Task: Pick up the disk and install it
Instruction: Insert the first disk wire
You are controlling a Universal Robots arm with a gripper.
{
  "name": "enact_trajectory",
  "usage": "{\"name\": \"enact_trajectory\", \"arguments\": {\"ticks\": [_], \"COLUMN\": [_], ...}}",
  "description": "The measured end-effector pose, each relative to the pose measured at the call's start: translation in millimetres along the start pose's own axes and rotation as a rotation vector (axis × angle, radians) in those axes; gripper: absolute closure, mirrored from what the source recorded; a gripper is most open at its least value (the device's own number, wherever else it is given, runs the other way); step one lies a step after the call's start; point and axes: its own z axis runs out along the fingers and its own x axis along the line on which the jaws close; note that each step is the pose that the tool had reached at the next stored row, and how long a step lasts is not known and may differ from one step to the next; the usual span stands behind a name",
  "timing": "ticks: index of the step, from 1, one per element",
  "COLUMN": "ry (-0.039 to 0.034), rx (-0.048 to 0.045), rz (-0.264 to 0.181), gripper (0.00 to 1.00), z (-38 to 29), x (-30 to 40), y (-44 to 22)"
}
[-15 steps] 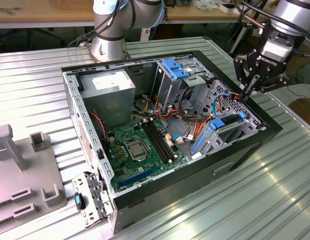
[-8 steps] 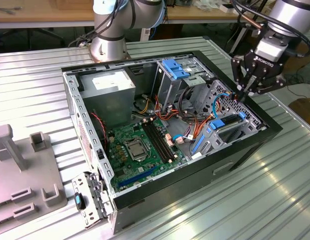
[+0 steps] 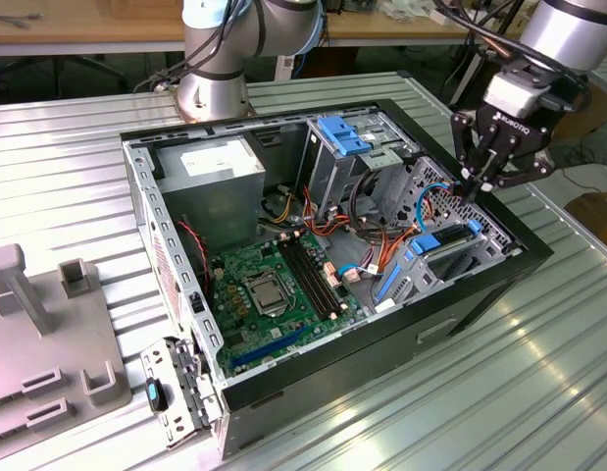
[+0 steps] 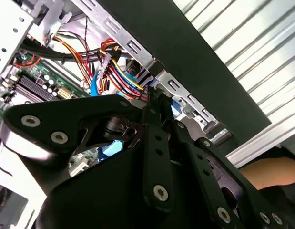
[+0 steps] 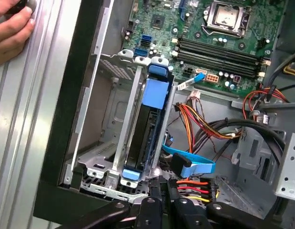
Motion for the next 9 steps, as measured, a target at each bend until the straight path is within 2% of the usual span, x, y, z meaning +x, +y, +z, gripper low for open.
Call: {"name": "enact_trajectory", "arguments": {"ticks": [5, 6, 9], "ry": [0.0007, 0.0007, 0.0007], "rx": [-0.0046, -0.0064, -0.0087], "rz": [0.069, 0.097, 0.132], "gripper": [0.83, 0.83, 0.83], "z": [1.1, 1.2, 1.7], "x": [-0.1, -0.1, -0.1], "y": [0.0, 0.0, 0.0]}}
